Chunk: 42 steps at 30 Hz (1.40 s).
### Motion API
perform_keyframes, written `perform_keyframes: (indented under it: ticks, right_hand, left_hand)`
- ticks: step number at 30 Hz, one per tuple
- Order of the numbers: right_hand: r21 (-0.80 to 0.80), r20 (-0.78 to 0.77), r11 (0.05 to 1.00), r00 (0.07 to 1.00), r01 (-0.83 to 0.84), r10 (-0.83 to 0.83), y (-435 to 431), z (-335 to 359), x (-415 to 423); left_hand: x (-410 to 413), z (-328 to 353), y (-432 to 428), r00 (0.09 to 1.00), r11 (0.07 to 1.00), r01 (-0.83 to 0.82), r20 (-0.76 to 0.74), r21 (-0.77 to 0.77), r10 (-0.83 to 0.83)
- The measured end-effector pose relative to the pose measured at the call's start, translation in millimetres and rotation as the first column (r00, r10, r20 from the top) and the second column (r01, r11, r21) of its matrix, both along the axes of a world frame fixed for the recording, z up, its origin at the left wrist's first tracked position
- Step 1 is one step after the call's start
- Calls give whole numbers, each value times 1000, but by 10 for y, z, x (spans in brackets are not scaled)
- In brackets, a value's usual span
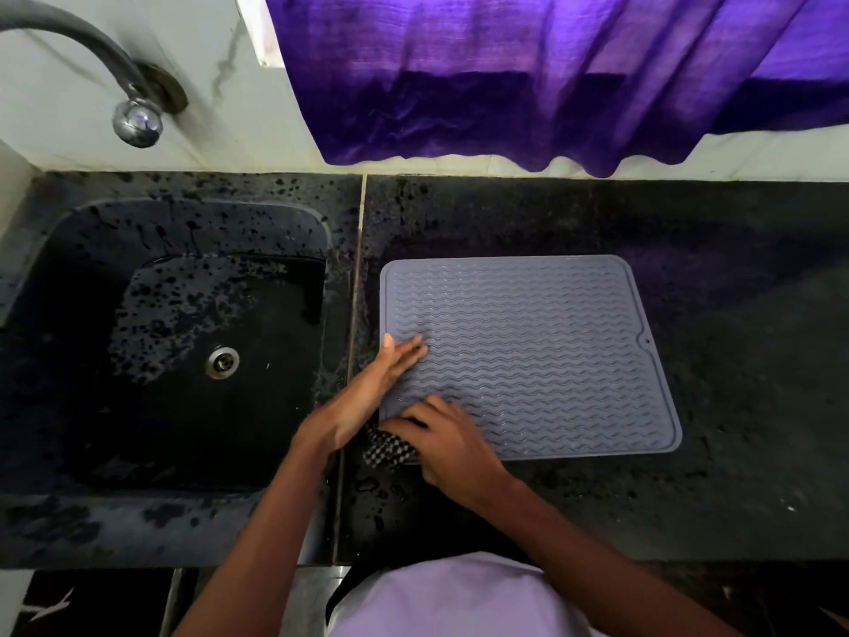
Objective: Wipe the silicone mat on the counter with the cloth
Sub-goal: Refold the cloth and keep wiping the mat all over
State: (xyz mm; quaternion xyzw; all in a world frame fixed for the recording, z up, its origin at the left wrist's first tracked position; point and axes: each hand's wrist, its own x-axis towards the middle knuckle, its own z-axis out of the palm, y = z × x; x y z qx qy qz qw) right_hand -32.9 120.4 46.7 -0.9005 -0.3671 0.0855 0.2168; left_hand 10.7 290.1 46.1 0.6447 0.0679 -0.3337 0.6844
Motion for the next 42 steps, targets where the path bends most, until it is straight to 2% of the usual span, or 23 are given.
perform_keyframes:
  ticks: [2,4,6,10,15,17,21,26,31,34,36,38,42]
  right_hand:
    - [44,-19,994,994,105,-104,-131,67,105]
    - [22,-12,987,987,158,-158,-269,137,219]
    - [-39,-21,993,994,108,-109,-347,158,296]
    - [-107,-47,989,994,-104,100,-229,36,188]
    - [-11,-81,991,987,-137,136,135,-38,-40]
    - [-20,-79,984,982,-174,172,155,3,-77]
    - [-66,-7,993,995,-101,101,-146,14,-59]
    - [-154,6,988,1000,-12,13,-769,-4,28]
    - [-289,-37,948,989,130,-146,-1625,62,93]
    - [-294,-63,929,966,223,-252,-1963,111,124]
    - [-271,-56,926,956,262,-287,-1961,152,147]
    - [-207,-27,932,951,297,-309,-1819,169,181]
    - [-165,28,949,963,270,-270,-1334,150,268]
  left_hand:
    - [60,-5,44,1000,1000,6,-30,-2,-6]
    - [108,2,78,999,999,33,-43,10,-33]
    - [131,27,97,996,997,72,-46,26,-71]
    - [131,48,86,992,991,122,-37,49,-121]
    - [121,14,50,992,991,121,-38,57,-119]
    - [116,-16,48,993,991,118,-35,55,-116]
    - [66,-34,-6,996,994,91,-11,53,-90]
    - [-33,-78,-164,996,995,-51,77,81,44]
    - [-183,-217,-228,967,959,-136,244,247,74]
    - [-260,-303,-335,905,890,-199,426,410,6]
    - [-333,-430,-415,806,774,-213,555,597,-205]
    - [-415,-567,-524,709,632,-258,587,731,-390]
    - [-479,-626,-668,678,462,-322,542,826,-496]
